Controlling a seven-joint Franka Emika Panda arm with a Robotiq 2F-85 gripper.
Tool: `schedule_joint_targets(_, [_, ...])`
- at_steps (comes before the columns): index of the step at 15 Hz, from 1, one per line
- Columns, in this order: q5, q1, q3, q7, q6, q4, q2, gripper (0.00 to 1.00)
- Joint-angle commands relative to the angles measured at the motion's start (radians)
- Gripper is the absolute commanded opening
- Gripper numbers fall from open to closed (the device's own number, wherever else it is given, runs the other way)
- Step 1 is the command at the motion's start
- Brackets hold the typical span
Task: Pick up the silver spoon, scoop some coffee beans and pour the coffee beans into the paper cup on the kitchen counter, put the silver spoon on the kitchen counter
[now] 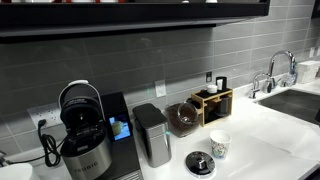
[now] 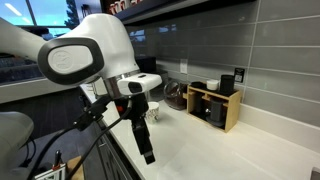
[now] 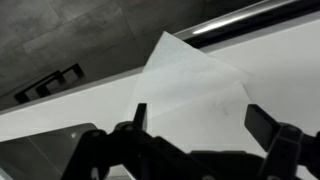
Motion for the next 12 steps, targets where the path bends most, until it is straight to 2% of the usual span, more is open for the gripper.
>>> schedule_joint_targets(1, [0.163,0.15,0.008,-0.009,0.058,-0.012,-0.037,1.0])
schedule_joint_targets(7, [0.443,0.38,0.085,0.024,0.21,0.042,0.04,1.0])
schedule_joint_targets(9, [0.532,0.457,0.079,-0.013,0.274,0.052,0.065,1.0])
schedule_joint_targets(10, [0.469,0.392,0.1,0.005,0.227,0.035,0.023,1.0])
schedule_joint_targets(12, [0.509,0.434,0.103,0.003,0.255,0.046,0.044,1.0])
